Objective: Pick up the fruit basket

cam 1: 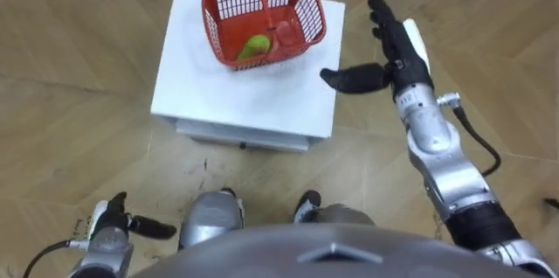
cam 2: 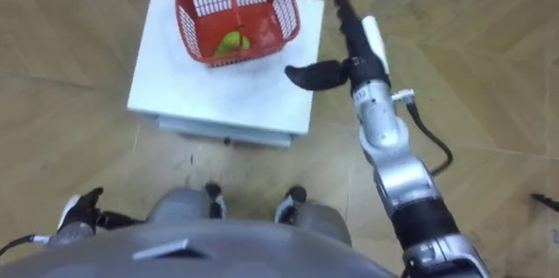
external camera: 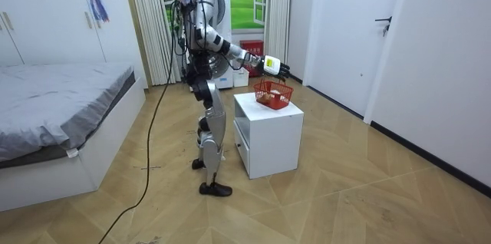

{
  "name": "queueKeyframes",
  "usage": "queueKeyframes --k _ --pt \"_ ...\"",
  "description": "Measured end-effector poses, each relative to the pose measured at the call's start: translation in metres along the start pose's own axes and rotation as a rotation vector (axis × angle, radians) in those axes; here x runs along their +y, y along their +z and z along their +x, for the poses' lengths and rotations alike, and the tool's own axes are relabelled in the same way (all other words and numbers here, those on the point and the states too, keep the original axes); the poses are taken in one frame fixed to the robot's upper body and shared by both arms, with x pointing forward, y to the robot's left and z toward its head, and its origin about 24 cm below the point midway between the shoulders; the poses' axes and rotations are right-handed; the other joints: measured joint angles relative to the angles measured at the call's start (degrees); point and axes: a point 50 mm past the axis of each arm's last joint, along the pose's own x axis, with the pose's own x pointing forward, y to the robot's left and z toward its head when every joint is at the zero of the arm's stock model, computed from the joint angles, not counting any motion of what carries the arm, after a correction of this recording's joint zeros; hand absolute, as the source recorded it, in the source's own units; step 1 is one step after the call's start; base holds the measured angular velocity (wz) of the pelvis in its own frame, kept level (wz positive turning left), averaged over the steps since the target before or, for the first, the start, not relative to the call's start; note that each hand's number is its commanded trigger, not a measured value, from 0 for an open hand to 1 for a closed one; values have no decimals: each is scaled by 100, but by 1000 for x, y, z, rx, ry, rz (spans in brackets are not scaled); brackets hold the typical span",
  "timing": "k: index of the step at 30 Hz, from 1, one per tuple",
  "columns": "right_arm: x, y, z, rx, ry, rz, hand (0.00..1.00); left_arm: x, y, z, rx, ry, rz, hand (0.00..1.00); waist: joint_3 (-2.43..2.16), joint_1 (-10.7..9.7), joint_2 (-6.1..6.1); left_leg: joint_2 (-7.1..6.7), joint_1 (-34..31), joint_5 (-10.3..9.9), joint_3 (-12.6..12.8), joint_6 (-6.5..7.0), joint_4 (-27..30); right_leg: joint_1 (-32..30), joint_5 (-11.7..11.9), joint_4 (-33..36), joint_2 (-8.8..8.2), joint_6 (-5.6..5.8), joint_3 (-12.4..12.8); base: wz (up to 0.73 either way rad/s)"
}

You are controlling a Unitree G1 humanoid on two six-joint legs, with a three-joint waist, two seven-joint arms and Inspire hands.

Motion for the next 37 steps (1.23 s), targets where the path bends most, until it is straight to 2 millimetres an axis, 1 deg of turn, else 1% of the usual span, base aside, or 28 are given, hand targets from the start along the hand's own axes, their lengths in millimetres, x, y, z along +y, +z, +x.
queueKeyframes --k 1,3,4,7,8,9,10,11,12,13,14,15,16,17,19,20,22,23,24,26,27,29,30,32,37 --pt "-1 -5 -3 17 -8 -12 0 0 1 0 -3 4 -3 0 -15 -25 7 -5 51 1 3 -1 -39 48 -3 -27 5 6 8 -5" --pt "-4 -24 -19 81 -23 -59 0 -3 3 -1 -11 6 -26 0 -33 -109 23 -12 216 7 88 -9 -157 126 -28 -35 19 44 88 -13" --pt "-4 -30 -22 100 -24 -72 0 -3 3 -1 -11 7 -32 0 -34 -135 24 -12 249 9 98 -11 -179 136 -28 -36 20 45 87 -15" --pt "-10 -75 -46 294 -46 -110 0 -3 0 -2 -9 19 -36 0 -35 -268 49 3 427 13 142 -19 -284 228 -45 -43 44 70 96 -9" --pt "-11 -84 -50 331 -49 -116 0 -3 0 -2 -9 21 -36 0 -36 -324 49 0 460 17 142 -24 -282 233 -45 -43 45 71 102 0" --pt "-13 -101 -59 414 -56 -129 0 -4 0 -2 -11 20 -37 0 -33 -343 53 -1 504 17 141 -24 -300 275 -53 -48 50 83 137 0" --pt "-16 -116 -70 492 -61 -134 0 -5 -1 -2 -12 18 -37 0 -23 -349 91 -11 560 17 150 -24 -343 302 -70 -54 52 105 180 -6" --pt "-17 -123 -75 525 -64 -136 0 -5 -1 -3 -14 17 -38 0 -25 -349 96 -11 576 17 164 -24 -354 311 -72 -56 56 107 200 -8" --pt "-18 -133 -84 585 -67 -142 0 -5 -1 -3 -17 17 -38 0 -28 -368 106 -13 601 17 170 -25 -377 340 -77 -79 60 114 222 -4" --pt "-18 -138 -88 612 -66 -146 0 -5 -2 -3 -17 19 -39 0 -19 -387 122 -15 616 17 165 -25 -380 383 -77 -128 64 114 216 0" --pt "-16 -147 -98 666 -56 -149 0 -5 -5 -4 -13 23 -36 0 -9 -391 142 -19 682 15 170 -28 -404 463 -84 -187 76 121 214 0" --pt "-15 -156 -108 718 -48 -144 0 -5 -10 -5 -2 30 -32 0 -23 -383 165 -18 744 14 171 -33 -437 524 -87 -227 89 124 207 0" --pt "-14 -162 -117 765 -45 -133 0 -5 -15 -6 11 36 -26 0 -18 -380 175 -48 797 6 167 -45 -447 577 -92 -230 98 126 195 0" --pt "-13 -165 -121 787 -41 -128 0 -5 -18 -7 19 38 -14 0 -19 -383 178 -53 822 5 157 -48 -453 601 -107 -234 97 128 193 0" --pt "-12 -178 -136 897 -15 -100 0 -7 -31 -10 60 34 15 0 -19 -371 210 -60 918 0 144 -54 -476 689 -135 -236 94 141 200 3" --pt "-11 -180 -140 921 -9 -93 0 -7 -34 -11 70 31 19 0 -16 -366 215 -64 930 0 135 -53 -475 706 -138 -237 91 144 196 5" --pt "-6 -191 -155 1040 22 -72 0 -12 -44 -14 123 18 21 0 -18 -368 216 -75 972 -3 116 -51 -484 770 -157 -228 73 152 170 7" --pt "-5 -192 -158 1066 36 -67 0 -13 -46 -15 134 14 22 0 -17 -369 213 -80 983 -5 103 -49 -484 788 -165 -224 64 154 156 12" --pt "-1 -195 -166 1116 68 -56 0 -16 -50 -16 153 2 35 0 -24 -370 208 -82 990 -17 69 -48 -473 818 -184 -215 52 159 127 10" --pt "5 -198 -173 1171 109 -38 0 -20 -54 -18 177 -19 42 0 -34 -371 211 -82 1000 -19 29 -48 -456 857 -187 -217 49 159 99 13" --pt "8 -200 -180 1210 135 -27 0 -23 -57 -20 198 -30 40 0 -33 -400 214 -85 1047 -20 -29 -48 -451 935 -196 -226 47 167 73 15" --pt "11 -202 -187 1263 167 -13 0 -25 -62 -22 219 -44 45 0 -20 -380 204 -88 1175 -44 -31 -62 -456 1055 -242 -221 49 166 63 6" --pt "13 -203 -189 1285 180 -7 0 -26 -62 -22 227 -57 43 0 -9 -376 191 -85 1226 -59 -43 -71 -445 1107 -268 -219 50 166 48 4" --pt "13 -203 -192 1309 195 0 0 -25 -63 -22 235 -69 37 0 -8 -366 191 -83 1266 -62 -55 -77 -444 1126 -297 -211 50 166 32 4" --pt "17 -201 -185 1318 228 24 0 -26 -63 -22 241 -90 33 0 -10 -389 188 -89 1307 -63 -123 -80 -437 1206 -327 -221 46 175 -44 7"
